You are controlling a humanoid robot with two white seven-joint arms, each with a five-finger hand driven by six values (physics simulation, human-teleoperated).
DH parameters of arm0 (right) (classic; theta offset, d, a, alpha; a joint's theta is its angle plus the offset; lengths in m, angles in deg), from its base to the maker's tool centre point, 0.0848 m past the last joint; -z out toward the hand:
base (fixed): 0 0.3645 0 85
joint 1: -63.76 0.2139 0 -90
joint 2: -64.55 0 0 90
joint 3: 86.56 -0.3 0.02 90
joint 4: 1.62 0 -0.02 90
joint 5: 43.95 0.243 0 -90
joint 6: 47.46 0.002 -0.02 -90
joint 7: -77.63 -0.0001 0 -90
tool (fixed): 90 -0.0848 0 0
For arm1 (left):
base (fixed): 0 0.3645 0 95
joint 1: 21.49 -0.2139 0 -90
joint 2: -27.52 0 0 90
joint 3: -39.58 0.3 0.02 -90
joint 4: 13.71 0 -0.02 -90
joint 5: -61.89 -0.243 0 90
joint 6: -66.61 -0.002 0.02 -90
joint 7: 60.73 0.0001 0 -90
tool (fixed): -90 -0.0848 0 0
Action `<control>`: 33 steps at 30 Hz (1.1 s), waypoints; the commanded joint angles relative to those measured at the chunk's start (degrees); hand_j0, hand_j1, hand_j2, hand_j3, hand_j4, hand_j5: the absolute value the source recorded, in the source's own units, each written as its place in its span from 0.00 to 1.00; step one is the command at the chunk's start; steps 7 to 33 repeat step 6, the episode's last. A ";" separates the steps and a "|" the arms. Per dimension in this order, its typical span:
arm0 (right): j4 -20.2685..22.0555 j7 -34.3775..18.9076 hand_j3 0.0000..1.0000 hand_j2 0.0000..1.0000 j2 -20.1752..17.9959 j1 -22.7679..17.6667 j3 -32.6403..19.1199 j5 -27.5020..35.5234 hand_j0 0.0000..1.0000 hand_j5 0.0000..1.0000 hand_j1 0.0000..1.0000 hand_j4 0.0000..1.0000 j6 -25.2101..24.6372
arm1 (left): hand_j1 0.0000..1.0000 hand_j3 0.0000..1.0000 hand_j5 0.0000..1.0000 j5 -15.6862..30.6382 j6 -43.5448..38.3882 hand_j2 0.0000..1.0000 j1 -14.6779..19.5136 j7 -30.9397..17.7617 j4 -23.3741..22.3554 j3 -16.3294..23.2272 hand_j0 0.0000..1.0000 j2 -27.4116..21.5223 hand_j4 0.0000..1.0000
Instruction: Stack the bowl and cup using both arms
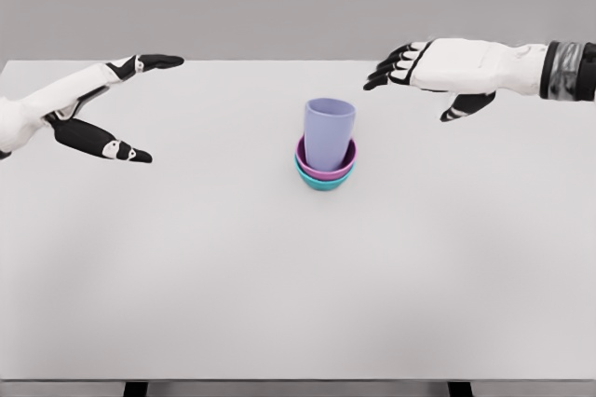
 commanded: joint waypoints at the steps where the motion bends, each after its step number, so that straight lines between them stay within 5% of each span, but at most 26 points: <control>1: -1.01 -0.02 1.00 1.00 -7.54 -0.84 -4.30 0.15 1.00 1.00 1.00 1.00 0.06 | 1.00 1.00 1.00 0.42 -0.13 1.00 -0.09 0.02 0.03 -0.05 1.00 -0.06 1.00; 3: -1.19 -0.02 1.00 1.00 -10.10 -5.24 -5.98 0.15 1.00 1.00 1.00 1.00 0.06 | 1.00 1.00 1.00 0.42 -0.13 1.00 0.00 0.02 0.03 -0.05 1.00 -0.06 1.00; 6: -1.54 -0.02 1.00 1.00 -11.24 -6.30 -6.33 0.06 1.00 1.00 1.00 1.00 0.06 | 1.00 1.00 1.00 0.42 -0.13 1.00 0.00 0.02 0.03 -0.05 1.00 -0.06 1.00; 33: -1.54 -0.02 1.00 1.00 -11.24 -6.30 -6.33 0.06 1.00 1.00 1.00 1.00 0.06 | 1.00 1.00 1.00 0.42 -0.13 1.00 0.00 0.02 0.03 -0.05 1.00 -0.06 1.00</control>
